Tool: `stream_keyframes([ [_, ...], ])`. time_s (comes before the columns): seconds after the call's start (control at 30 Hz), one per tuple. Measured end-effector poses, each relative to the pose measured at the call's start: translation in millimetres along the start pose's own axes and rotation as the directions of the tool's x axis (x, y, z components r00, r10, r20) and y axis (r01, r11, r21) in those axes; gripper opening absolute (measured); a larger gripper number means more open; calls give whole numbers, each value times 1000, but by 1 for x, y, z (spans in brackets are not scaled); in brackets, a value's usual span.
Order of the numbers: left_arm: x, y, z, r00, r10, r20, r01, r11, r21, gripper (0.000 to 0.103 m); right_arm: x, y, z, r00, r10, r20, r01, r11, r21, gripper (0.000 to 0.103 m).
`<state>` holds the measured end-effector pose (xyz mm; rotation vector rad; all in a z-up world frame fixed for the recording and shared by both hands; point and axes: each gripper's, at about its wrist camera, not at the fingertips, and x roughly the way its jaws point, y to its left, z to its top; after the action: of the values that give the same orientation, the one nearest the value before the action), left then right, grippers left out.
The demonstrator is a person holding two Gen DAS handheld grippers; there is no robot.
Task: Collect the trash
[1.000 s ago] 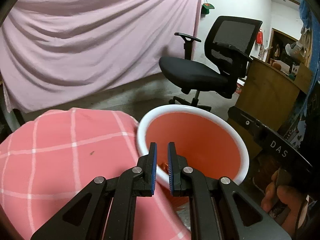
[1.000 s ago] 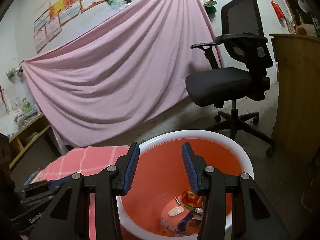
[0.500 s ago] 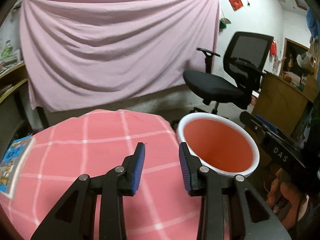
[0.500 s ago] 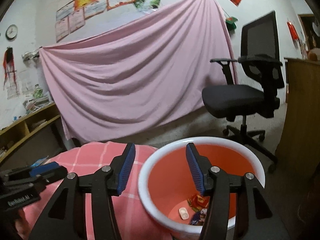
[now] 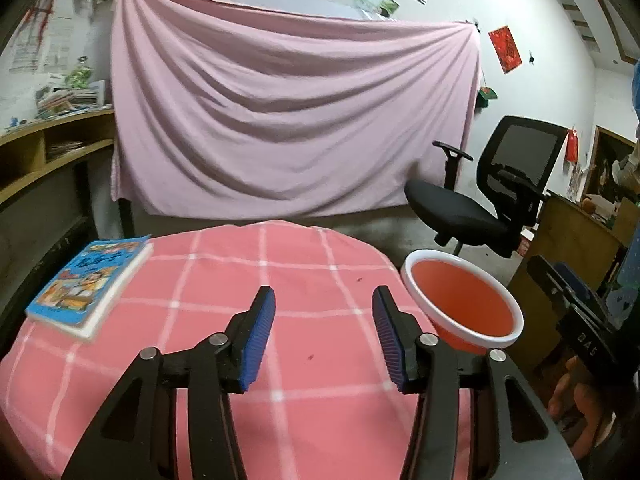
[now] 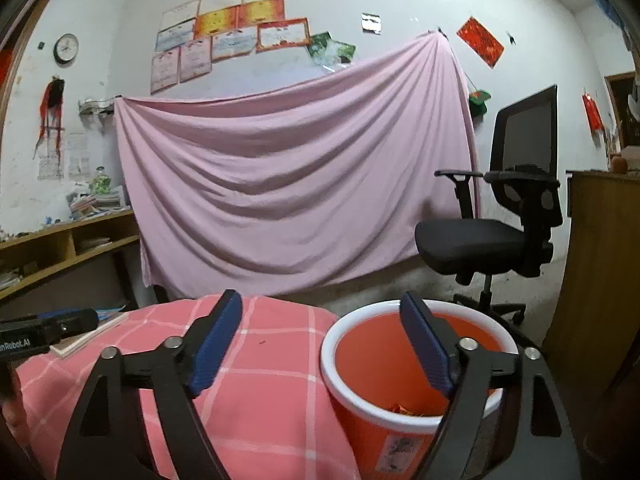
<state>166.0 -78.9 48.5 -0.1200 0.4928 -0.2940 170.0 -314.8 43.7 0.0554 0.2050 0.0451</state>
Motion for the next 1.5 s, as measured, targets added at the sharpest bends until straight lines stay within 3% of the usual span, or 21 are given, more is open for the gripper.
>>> stream_keyframes([
  [0.2, -38, 17, -14, 998, 17, 65, -16, 1000, -17, 62, -38, 21, -9, 998, 13, 59, -11, 999, -35, 102],
  [0.37, -68, 30, -23, 991, 12, 134, -9, 1000, -22, 83, -67, 32, -10, 992, 16, 128, -11, 999, -39, 103],
  [0.47, -83, 35, -27, 985, 19, 170, -18, 1000, -8, 85, -81, 38, -11, 988, 16, 152, -10, 999, -38, 103],
  [0.57, -96, 40, -34, 982, 27, 188, -27, 1000, -3, 97, -91, 44, -14, 987, 22, 161, -16, 999, -35, 103],
  [0.77, -117, 49, -53, 974, 55, 222, -56, 998, -1, 98, -106, 58, -22, 991, 40, 129, -34, 998, -48, 103],
  [1.07, -136, 56, -83, 975, 82, 204, -85, 996, 4, 99, -132, 77, -35, 993, 66, 102, -60, 997, -57, 103],
  [1.5, -154, 62, -105, 964, 127, 235, -134, 991, 13, 99, -150, 100, -49, 996, 88, 29, -85, 993, -83, 103],
])
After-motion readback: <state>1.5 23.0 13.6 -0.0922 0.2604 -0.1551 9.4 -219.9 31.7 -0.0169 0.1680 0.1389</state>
